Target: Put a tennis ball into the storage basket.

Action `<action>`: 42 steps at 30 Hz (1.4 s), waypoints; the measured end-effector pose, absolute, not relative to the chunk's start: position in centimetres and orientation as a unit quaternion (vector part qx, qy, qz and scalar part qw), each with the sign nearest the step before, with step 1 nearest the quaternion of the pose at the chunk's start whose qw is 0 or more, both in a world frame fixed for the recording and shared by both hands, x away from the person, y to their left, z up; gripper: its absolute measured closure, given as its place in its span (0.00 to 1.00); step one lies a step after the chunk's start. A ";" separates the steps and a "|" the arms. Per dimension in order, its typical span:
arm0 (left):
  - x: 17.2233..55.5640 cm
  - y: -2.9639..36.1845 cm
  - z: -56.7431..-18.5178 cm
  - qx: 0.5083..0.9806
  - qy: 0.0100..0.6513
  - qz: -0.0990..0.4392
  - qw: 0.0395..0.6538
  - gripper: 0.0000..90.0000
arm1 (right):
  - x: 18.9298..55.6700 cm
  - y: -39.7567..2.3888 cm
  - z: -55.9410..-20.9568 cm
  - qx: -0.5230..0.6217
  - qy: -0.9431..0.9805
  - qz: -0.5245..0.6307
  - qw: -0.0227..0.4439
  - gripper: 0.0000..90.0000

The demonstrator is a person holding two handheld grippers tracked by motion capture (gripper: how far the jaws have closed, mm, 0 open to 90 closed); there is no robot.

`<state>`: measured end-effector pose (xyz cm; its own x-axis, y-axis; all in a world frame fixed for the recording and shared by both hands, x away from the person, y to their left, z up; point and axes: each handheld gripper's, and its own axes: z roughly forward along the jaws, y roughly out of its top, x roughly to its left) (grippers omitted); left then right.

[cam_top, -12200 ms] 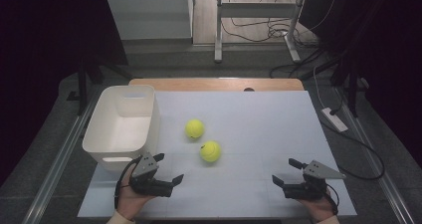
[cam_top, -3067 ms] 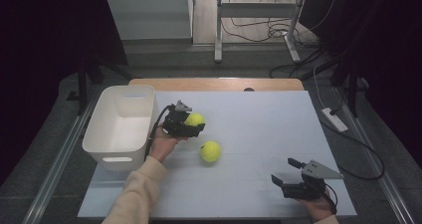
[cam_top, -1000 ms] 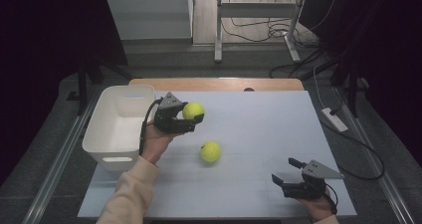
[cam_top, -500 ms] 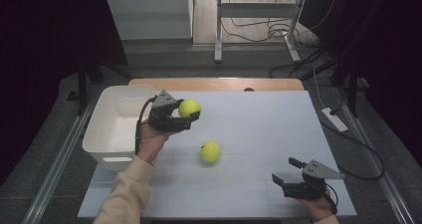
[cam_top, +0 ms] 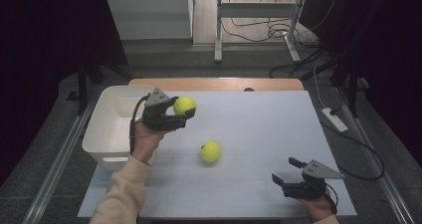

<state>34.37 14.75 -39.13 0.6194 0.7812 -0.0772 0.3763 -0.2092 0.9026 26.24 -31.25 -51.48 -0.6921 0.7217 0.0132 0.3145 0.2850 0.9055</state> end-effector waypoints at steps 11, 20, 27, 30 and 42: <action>34.1 15.3 -38.6 0.746 0.387 0.211 0.499 0.30 | 26.2 -31.3 -51.5 0.334 0.775 0.496 0.206 0.12; 33.8 16.2 -38.1 0.742 0.389 0.219 0.500 0.30 | 26.2 -31.3 -51.4 0.335 0.774 0.496 0.207 0.12; 33.7 17.0 -37.7 0.739 0.393 0.226 0.499 0.30 | 26.2 -31.3 -51.4 0.335 0.773 0.496 0.208 0.12; 33.7 17.2 -37.6 0.738 0.395 0.228 0.498 0.30 | 26.2 -31.3 -51.4 0.335 0.773 0.496 0.208 0.12; 33.7 18.5 -37.5 0.733 0.407 0.236 0.491 0.30 | 26.2 -31.3 -51.4 0.336 0.773 0.496 0.209 0.12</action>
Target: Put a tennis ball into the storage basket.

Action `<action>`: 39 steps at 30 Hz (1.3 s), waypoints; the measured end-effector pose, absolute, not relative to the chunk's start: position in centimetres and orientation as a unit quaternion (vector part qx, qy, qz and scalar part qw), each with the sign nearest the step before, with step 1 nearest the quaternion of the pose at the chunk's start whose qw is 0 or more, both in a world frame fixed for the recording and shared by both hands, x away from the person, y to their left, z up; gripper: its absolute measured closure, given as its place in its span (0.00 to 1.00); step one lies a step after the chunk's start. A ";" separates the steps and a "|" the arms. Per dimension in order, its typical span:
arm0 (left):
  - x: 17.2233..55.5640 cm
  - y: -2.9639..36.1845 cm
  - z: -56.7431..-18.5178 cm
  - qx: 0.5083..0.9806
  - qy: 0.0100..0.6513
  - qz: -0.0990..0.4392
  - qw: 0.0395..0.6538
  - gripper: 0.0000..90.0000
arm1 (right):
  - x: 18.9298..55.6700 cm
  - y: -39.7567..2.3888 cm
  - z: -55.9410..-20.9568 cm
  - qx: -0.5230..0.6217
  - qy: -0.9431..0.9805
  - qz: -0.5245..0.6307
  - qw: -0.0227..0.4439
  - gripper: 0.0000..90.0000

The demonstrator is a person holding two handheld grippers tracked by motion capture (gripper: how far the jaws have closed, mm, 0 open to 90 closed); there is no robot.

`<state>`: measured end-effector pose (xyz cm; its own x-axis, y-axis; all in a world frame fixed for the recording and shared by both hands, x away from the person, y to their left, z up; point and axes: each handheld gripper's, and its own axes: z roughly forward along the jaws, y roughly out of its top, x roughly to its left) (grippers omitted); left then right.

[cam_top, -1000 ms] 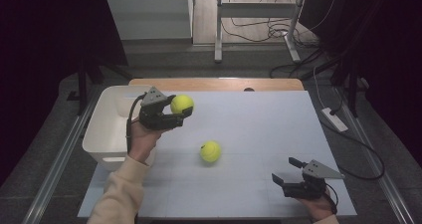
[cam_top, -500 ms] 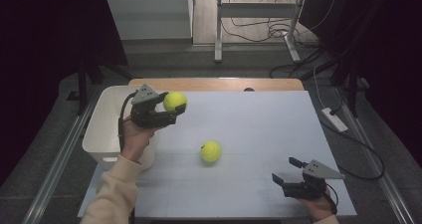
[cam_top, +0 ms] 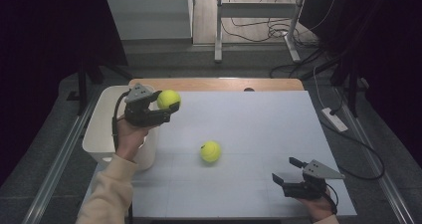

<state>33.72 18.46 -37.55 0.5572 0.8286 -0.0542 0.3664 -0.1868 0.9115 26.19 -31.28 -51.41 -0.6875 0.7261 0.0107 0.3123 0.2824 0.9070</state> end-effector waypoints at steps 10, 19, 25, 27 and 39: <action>33.8 19.6 -37.6 0.727 0.420 0.246 0.484 0.30 | 26.2 -31.3 -51.4 0.336 0.773 0.496 0.209 0.12; 34.0 20.7 -37.7 0.721 0.432 0.253 0.478 0.30 | 26.2 -31.3 -51.4 0.335 0.773 0.496 0.210 0.13; 34.2 21.4 -37.9 0.717 0.443 0.256 0.473 0.30 | 26.2 -31.3 -51.4 0.334 0.773 0.496 0.210 0.13; 34.3 21.6 -37.9 0.716 0.446 0.257 0.472 0.30 | 26.2 -31.3 -51.4 0.335 0.773 0.496 0.210 0.13; 34.8 22.8 -37.9 0.708 0.464 0.265 0.462 0.30 | 26.2 -31.3 -51.4 0.335 0.773 0.496 0.210 0.13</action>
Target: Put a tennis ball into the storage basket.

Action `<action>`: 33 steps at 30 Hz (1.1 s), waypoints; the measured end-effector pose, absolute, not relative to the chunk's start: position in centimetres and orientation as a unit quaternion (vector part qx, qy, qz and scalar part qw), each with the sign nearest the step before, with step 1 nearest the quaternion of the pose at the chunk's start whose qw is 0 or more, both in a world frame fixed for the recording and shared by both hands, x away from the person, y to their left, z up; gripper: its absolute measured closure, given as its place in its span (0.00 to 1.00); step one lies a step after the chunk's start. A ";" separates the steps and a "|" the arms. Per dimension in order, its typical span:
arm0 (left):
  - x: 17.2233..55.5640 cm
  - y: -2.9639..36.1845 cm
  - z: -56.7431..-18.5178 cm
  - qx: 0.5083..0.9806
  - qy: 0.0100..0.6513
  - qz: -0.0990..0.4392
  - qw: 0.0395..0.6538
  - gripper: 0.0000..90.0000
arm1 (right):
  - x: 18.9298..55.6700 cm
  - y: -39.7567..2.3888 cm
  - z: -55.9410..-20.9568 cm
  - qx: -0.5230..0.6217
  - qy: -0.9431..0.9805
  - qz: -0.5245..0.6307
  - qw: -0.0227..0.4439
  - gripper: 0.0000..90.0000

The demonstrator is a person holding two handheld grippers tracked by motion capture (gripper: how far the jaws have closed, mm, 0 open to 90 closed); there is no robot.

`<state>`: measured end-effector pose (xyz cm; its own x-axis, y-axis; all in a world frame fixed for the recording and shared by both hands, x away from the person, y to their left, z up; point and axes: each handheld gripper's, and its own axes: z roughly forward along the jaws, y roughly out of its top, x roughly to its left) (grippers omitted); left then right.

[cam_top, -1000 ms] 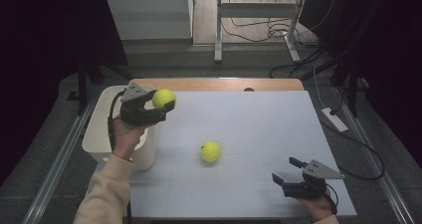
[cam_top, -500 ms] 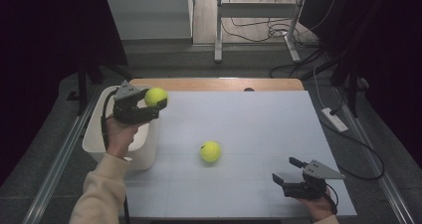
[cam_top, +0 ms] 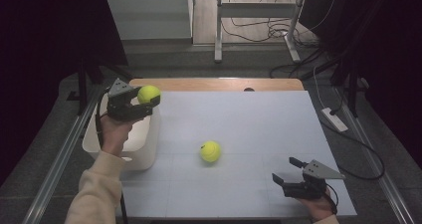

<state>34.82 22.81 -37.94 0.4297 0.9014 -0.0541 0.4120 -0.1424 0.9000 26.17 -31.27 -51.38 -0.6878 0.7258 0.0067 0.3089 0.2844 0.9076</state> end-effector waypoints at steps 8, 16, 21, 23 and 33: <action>35.5 23.8 -38.1 0.707 0.478 0.270 0.446 0.30 | 26.2 -31.3 -51.4 0.335 0.773 0.496 0.210 0.13; 36.2 24.8 -38.4 0.704 0.493 0.272 0.432 0.30 | 26.2 -31.3 -51.3 0.335 0.772 0.498 0.211 0.13; 36.7 25.3 -38.7 0.704 0.502 0.273 0.423 0.30 | 26.2 -31.2 -51.3 0.335 0.772 0.497 0.210 0.13; 36.9 25.6 -38.8 0.703 0.506 0.273 0.418 0.30 | 26.2 -31.2 -51.3 0.336 0.772 0.497 0.210 0.13; 38.0 26.6 -39.2 0.700 0.525 0.278 0.395 0.30 | 26.2 -31.3 -51.4 0.336 0.772 0.497 0.210 0.13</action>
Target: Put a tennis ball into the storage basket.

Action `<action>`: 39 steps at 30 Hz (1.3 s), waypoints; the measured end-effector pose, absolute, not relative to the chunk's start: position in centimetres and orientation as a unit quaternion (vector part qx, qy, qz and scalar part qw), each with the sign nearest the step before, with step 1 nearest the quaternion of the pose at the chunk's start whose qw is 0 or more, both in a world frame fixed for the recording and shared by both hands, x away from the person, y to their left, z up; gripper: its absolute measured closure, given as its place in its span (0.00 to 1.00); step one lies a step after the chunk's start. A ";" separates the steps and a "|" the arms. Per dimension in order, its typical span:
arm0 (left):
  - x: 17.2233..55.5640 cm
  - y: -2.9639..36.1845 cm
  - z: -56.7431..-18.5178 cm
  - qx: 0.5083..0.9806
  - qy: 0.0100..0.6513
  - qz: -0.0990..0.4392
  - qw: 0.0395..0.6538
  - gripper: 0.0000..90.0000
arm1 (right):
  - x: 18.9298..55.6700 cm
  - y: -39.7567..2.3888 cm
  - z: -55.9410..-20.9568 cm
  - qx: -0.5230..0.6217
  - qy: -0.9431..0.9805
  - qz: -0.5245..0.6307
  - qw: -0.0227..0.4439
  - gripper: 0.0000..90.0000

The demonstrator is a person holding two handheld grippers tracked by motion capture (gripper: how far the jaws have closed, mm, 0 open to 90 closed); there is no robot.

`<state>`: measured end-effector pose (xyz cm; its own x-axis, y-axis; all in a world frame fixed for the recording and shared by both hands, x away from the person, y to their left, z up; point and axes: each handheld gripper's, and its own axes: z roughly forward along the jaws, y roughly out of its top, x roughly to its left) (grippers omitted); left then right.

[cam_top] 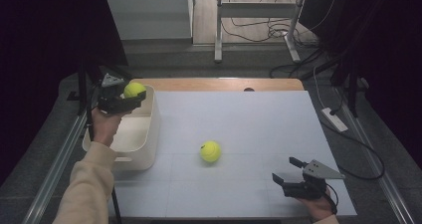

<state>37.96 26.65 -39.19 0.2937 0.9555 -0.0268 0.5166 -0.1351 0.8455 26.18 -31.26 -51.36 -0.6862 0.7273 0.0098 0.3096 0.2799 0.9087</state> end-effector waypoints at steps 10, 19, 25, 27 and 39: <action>38.8 27.8 -39.6 0.697 0.544 0.283 0.371 0.30 | 26.2 -31.3 -51.4 0.336 0.772 0.497 0.209 0.13; 39.3 28.2 -39.8 0.699 0.553 0.281 0.358 0.30 | 26.2 -31.3 -51.4 0.336 0.772 0.496 0.210 0.13; 39.7 28.4 -40.3 0.703 0.558 0.274 0.344 0.30 | 26.2 -31.3 -51.4 0.336 0.773 0.496 0.210 0.13; 39.8 28.4 -40.4 0.704 0.559 0.273 0.342 0.30 | 26.2 -31.3 -51.4 0.336 0.773 0.496 0.210 0.13; 40.4 28.5 -41.4 0.719 0.568 0.254 0.309 0.30 | 26.2 -31.2 -51.4 0.335 0.774 0.494 0.211 0.13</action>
